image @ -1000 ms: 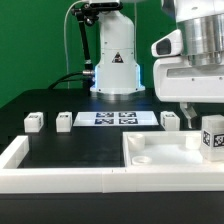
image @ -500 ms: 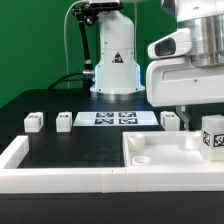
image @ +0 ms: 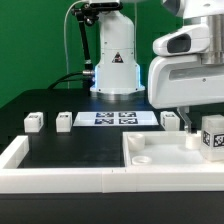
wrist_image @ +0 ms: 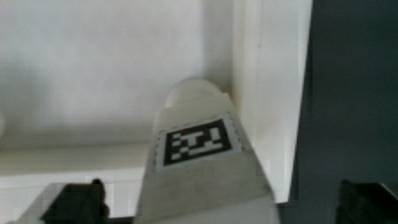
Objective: Assemble square table
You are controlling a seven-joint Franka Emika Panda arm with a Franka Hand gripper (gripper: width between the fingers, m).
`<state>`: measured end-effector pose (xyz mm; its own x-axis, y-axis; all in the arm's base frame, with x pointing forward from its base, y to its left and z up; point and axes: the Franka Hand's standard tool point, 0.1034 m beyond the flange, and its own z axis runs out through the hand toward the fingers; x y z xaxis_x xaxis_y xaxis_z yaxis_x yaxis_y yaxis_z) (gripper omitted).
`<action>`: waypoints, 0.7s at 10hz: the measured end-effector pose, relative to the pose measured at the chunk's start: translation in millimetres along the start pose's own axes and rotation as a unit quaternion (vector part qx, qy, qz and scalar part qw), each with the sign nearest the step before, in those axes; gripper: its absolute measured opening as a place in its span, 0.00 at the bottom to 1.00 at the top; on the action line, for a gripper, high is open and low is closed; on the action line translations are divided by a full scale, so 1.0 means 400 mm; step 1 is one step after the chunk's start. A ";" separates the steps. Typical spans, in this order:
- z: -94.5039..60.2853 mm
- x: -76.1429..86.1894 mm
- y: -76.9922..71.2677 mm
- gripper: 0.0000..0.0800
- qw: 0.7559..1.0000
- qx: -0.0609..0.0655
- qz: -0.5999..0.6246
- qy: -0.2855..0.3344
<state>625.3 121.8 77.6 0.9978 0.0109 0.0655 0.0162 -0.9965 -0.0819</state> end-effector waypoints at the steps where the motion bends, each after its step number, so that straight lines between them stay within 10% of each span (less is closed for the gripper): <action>1: 0.000 0.000 0.002 0.80 1.000 0.000 -0.015 0.000; 2: 0.000 0.000 0.002 0.80 1.000 0.000 -0.012 0.000; 4: 0.000 0.000 0.002 0.39 1.000 0.000 -0.012 0.000; 7: 0.000 0.001 0.010 0.36 0.999 -0.001 0.048 0.000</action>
Offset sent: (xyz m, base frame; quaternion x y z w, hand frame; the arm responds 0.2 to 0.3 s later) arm 0.0000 0.0000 0.0000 0.0000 0.0000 0.0000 1.0000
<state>625.7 117.8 77.2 0.9947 -0.0856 0.0575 -0.0805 -0.9931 -0.0857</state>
